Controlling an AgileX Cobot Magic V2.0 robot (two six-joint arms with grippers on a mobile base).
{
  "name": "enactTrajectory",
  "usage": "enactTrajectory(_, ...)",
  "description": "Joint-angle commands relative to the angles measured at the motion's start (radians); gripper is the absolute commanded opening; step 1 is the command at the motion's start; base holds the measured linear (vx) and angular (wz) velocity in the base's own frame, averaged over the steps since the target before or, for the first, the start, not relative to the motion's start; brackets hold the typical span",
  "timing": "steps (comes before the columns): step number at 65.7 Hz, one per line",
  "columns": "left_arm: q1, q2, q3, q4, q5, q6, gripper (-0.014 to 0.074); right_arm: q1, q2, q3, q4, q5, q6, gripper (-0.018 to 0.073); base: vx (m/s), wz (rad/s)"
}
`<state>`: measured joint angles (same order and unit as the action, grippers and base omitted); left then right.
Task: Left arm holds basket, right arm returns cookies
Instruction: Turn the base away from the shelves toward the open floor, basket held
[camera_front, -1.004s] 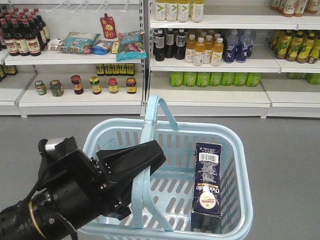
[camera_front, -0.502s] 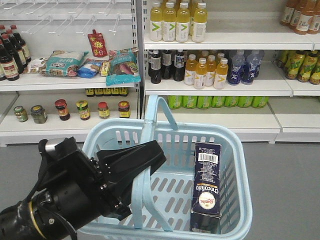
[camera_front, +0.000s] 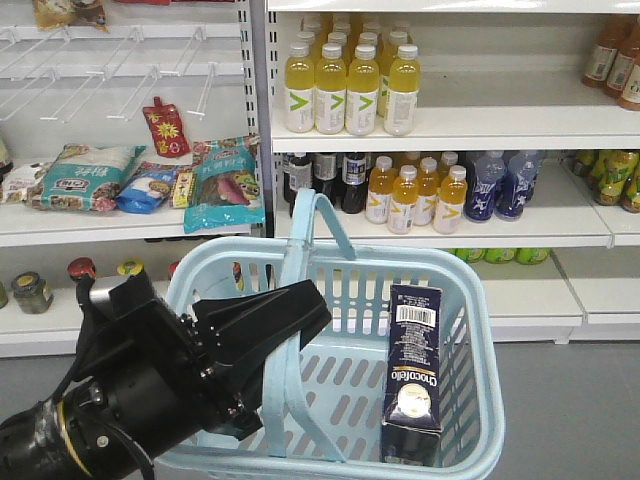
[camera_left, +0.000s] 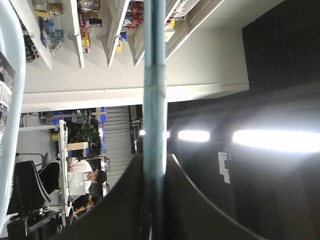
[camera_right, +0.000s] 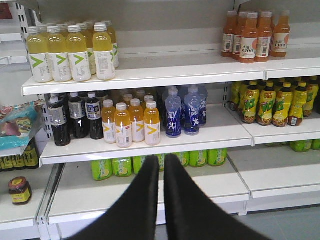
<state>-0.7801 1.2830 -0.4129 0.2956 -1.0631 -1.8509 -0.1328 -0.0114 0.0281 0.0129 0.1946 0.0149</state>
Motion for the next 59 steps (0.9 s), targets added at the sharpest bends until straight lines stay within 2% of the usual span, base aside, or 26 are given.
enactTrajectory(1,-0.006,-0.030,-0.036,-0.026,-0.136,0.006,-0.0003,-0.006,-0.012,0.018,-0.004,-0.073,-0.003,-0.0011,0.45,-0.06)
enactTrajectory(30,-0.006,-0.030,-0.036,-0.026,-0.136,0.006,-0.0003,-0.006,-0.012,0.018,-0.004,-0.073,-0.003,-0.0011,0.41,-0.05)
enactTrajectory(59,-0.006,-0.030,-0.036,-0.026,-0.136,0.006,-0.0003,-0.006,-0.012,0.018,-0.004,-0.075,-0.003,-0.0011,0.29,-0.05)
